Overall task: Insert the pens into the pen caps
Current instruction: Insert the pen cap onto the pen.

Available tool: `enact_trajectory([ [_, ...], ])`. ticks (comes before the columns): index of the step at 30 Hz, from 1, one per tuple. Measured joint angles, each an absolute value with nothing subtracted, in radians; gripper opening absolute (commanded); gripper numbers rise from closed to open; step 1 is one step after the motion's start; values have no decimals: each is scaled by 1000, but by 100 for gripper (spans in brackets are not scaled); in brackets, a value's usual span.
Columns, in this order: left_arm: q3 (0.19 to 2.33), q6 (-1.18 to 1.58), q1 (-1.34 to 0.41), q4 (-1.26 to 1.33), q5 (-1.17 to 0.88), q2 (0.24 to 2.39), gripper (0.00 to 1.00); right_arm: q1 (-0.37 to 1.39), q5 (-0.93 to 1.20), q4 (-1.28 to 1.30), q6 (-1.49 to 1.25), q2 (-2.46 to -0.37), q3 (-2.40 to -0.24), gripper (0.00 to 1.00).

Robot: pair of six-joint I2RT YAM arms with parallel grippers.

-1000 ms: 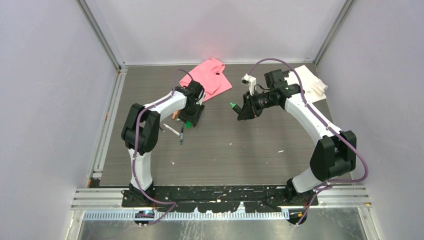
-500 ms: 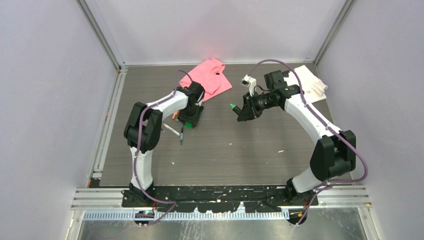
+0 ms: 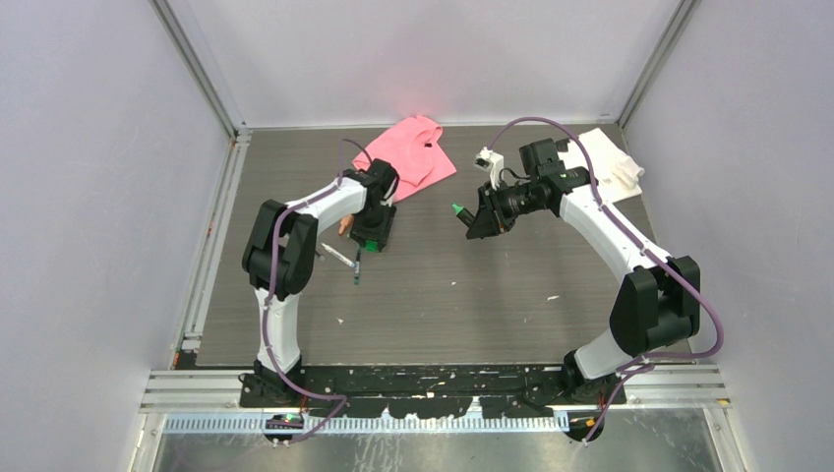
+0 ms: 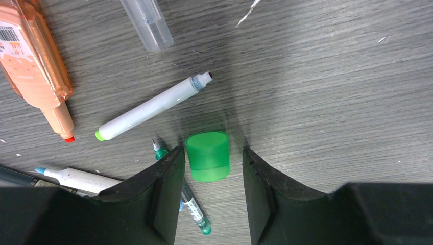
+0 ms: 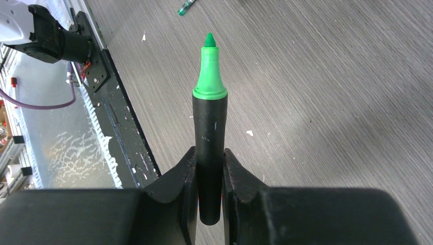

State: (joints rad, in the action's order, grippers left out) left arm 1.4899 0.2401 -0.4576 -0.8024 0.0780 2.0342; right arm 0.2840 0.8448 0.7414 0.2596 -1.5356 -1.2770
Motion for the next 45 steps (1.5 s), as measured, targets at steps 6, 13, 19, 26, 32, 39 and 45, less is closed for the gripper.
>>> enact_trajectory([
  [6, 1494, 256, -447, -807, 60, 2039, 45, 284, 850, 740, 259, -1536, -1277, 1],
  [13, 1538, 259, -438, -836, 47, 2068, 41, 284, 851, 739, 259, -1536, -1277, 1],
  [19, 1552, 259, -435, -843, 47, 2077, 30, 284, 851, 737, 258, -1536, -1277, 1],
  [26, 1555, 263, -429, -844, 32, 2078, 8, 284, 851, 737, 258, -1536, -1277, 1],
  [32, 1552, 290, -425, -835, 14, 2064, 4, 284, 859, 739, 262, -1536, -1277, 1],
  [39, 1449, 399, -422, -710, -103, 1811, 2, 284, 891, 802, 323, -1536, -1295, 1],
  [45, 1248, 670, -406, -321, -228, 1483, 1, 284, 900, 846, 364, -1539, -1403, 1],
])
